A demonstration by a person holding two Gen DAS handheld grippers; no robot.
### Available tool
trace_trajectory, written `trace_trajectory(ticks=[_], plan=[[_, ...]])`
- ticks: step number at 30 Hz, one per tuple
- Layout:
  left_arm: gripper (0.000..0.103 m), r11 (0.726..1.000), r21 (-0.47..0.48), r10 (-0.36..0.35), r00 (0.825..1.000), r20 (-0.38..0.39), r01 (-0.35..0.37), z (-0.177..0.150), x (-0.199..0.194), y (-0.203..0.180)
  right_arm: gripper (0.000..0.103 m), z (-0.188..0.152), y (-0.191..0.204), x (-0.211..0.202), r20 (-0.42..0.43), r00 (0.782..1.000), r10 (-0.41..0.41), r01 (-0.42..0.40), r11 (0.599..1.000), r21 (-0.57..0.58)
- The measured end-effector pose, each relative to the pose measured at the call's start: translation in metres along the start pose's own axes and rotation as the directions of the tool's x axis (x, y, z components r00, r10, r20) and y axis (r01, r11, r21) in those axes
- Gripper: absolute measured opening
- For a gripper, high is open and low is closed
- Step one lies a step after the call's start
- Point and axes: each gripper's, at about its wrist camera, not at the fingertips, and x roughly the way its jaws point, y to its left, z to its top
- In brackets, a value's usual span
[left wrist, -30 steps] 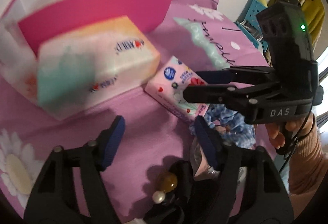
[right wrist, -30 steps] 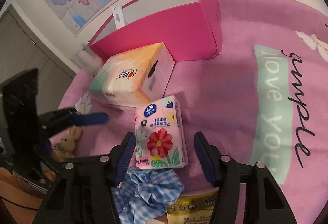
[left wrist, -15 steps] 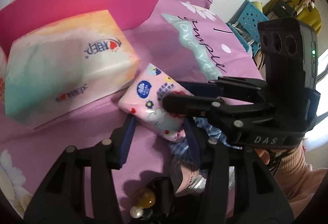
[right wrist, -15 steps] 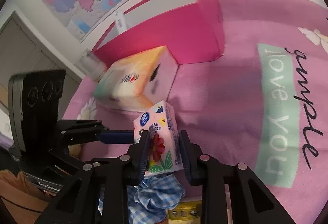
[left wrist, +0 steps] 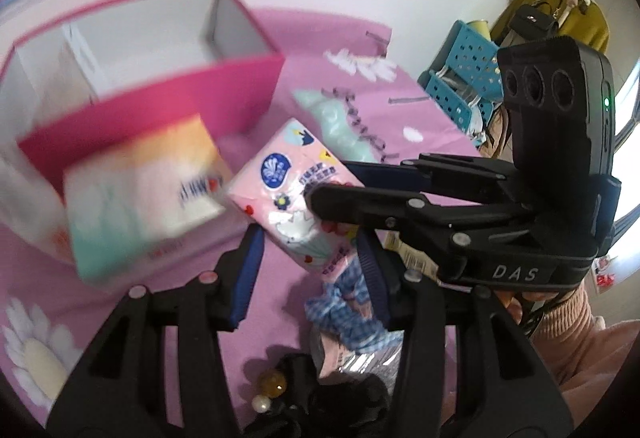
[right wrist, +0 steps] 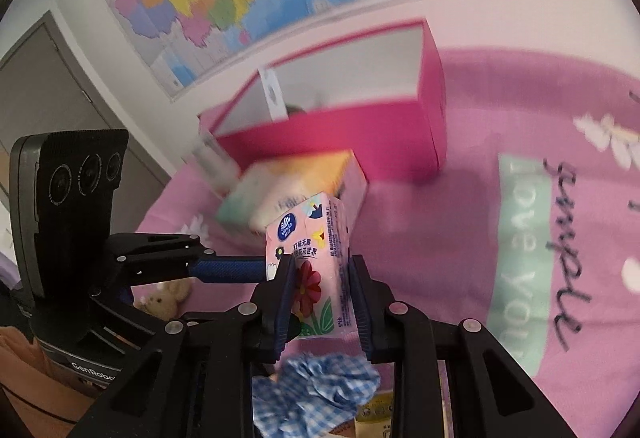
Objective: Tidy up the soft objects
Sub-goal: 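Drop the floral tissue pack into the pink box with the right tool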
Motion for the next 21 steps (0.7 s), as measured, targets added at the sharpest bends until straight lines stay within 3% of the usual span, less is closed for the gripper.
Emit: trace_trajectory(ticks=[12, 21], plan=[[0.050, 0.997, 0.026, 0.071, 0.992, 0.103, -0.074, 0.082, -0.033, 0.019, 0.028, 0.081, 0.002, -0.016, 0.151, 0.987, 0.055, -0.054, 0.998, -0.011], [0.050, 0.997, -0.041, 0.064, 0.996, 0.069, -0.062, 0.117, -0.007, 0.053, 0.028, 0.126, -0.026, 0.011, 0.156, 0.984, 0.085, -0.095, 0.994, 0.058]])
